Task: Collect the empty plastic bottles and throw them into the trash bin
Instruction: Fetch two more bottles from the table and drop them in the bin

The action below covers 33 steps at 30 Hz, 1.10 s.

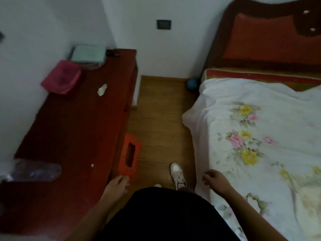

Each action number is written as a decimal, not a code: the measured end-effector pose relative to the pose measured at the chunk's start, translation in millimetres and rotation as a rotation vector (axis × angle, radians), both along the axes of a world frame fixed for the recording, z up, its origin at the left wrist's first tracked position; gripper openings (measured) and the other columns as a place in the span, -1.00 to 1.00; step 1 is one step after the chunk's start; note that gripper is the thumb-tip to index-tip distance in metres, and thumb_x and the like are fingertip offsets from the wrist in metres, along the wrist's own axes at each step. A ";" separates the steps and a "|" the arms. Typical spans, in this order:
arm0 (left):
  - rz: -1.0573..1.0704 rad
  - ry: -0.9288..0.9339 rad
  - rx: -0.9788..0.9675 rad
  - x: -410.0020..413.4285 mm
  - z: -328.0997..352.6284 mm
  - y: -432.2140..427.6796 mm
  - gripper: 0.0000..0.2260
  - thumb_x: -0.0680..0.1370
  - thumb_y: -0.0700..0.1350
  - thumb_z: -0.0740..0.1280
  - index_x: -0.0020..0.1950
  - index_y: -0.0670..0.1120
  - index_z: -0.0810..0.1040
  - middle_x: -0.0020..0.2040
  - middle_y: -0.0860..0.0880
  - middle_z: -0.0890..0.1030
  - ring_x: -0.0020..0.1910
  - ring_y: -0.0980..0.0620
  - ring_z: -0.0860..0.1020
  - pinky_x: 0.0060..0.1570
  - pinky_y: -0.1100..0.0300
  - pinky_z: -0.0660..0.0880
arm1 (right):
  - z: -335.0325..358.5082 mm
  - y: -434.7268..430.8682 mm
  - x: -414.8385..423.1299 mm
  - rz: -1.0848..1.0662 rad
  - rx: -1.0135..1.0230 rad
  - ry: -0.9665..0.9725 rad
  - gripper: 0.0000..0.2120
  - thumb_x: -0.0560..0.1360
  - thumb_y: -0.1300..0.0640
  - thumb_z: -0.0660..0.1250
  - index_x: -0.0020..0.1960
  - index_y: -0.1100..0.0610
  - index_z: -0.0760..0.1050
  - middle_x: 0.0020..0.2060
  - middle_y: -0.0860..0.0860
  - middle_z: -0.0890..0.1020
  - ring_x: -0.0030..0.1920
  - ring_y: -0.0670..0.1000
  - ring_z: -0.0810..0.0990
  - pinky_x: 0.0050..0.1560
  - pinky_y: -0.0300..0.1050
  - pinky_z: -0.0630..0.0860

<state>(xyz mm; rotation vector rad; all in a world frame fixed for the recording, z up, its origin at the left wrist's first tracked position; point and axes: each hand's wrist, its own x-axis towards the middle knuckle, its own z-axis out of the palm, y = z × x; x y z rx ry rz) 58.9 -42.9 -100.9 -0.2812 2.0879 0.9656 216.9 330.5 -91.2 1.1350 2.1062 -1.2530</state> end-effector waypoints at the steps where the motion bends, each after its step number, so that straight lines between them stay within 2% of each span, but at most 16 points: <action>1: 0.055 -0.002 -0.030 6.9 -3.6 -10.2 -0.78 0.66 0.01 0.26 -0.03 -0.03 0.66 -0.05 -0.05 0.72 -0.08 -0.05 0.67 -0.09 0.06 0.55 | 1.2 3.4 -30.5 0.077 -0.009 0.015 -0.89 0.58 0.09 0.33 -0.11 0.05 0.57 -0.16 0.06 0.69 -0.11 0.10 0.65 -0.06 -0.01 0.54; 2: 0.122 -0.006 -0.062 15.8 -5.8 -20.4 -0.76 0.65 0.02 0.27 -0.05 -0.04 0.67 -0.09 -0.04 0.73 -0.09 -0.05 0.68 -0.06 0.04 0.56 | 3.2 4.7 -60.8 0.159 -0.022 0.024 -0.89 0.58 0.07 0.33 -0.10 0.04 0.58 -0.15 0.02 0.68 -0.10 0.06 0.65 -0.05 -0.04 0.53; 6: 0.466 -0.037 -0.140 64.4 -3.2 -43.3 -0.78 0.65 -0.03 0.29 -0.11 -0.07 0.65 -0.17 -0.08 0.73 -0.27 -0.05 0.68 -0.23 0.07 0.52 | 15.5 -5.2 -165.8 0.471 -0.071 0.029 -0.93 0.57 -0.04 0.31 0.00 -0.10 0.56 -0.10 -0.10 0.67 -0.08 -0.11 0.65 -0.14 -0.21 0.48; 12: 0.906 0.001 -0.144 123.3 16.1 -27.6 -0.75 0.68 -0.02 0.22 0.03 -0.14 0.60 -0.08 -0.14 0.71 -0.18 -0.14 0.68 -0.28 0.12 0.52 | 37.5 -43.2 -275.5 0.911 -0.076 0.067 -0.84 0.61 -0.08 0.26 0.12 -0.07 0.53 -0.03 -0.10 0.62 -0.04 -0.10 0.60 -0.18 -0.20 0.45; 16: 1.062 0.071 -0.108 147.6 30.8 -6.0 -0.77 0.69 -0.01 0.21 0.07 -0.10 0.60 -0.05 -0.12 0.71 -0.11 -0.11 0.69 -0.24 0.10 0.54 | 40.8 -72.5 -301.6 1.096 -0.074 0.112 -0.86 0.61 -0.06 0.26 0.12 -0.06 0.52 -0.02 -0.10 0.62 -0.08 -0.12 0.60 -0.26 -0.25 0.43; 20: 1.240 0.218 -0.106 152.9 52.6 -3.5 -0.77 0.68 0.00 0.22 0.08 -0.08 0.62 -0.06 -0.10 0.72 -0.10 -0.10 0.69 -0.18 0.08 0.58 | 56.5 -126.8 -332.0 1.338 -0.077 0.204 -0.80 0.59 -0.10 0.28 0.17 -0.08 0.51 0.02 -0.15 0.59 -0.01 -0.11 0.60 -0.15 -0.21 0.54; 26: 1.377 0.402 -0.105 133.9 84.5 -35.1 -0.78 0.67 0.00 0.24 0.10 -0.08 0.63 -0.06 -0.06 0.73 -0.08 -0.03 0.70 -0.24 0.20 0.54 | 104.0 -219.5 -359.4 1.462 -0.184 0.413 -0.71 0.52 -0.16 0.33 0.20 -0.10 0.52 -0.01 -0.18 0.61 0.00 -0.15 0.61 -0.11 -0.21 0.53; 30: 1.433 0.485 -0.111 108.9 92.5 -84.0 -0.77 0.67 0.00 0.26 0.09 -0.11 0.63 -0.05 -0.09 0.72 -0.06 -0.09 0.70 -0.20 0.13 0.55 | 126.6 -267.5 -357.6 1.460 -0.247 0.483 -0.65 0.50 -0.13 0.39 0.24 -0.05 0.52 0.03 -0.16 0.61 -0.02 -0.17 0.62 -0.03 -0.20 0.57; 33: 1.441 0.517 -0.107 93.8 95.0 -123.0 -0.80 0.66 0.01 0.26 0.05 -0.06 0.62 -0.04 -0.07 0.72 -0.05 -0.07 0.70 -0.16 0.09 0.57 | 126.3 -293.3 -350.0 1.459 -0.241 0.501 -0.55 0.47 -0.13 0.43 0.31 -0.04 0.48 0.10 -0.16 0.59 0.05 -0.17 0.60 0.07 -0.15 0.57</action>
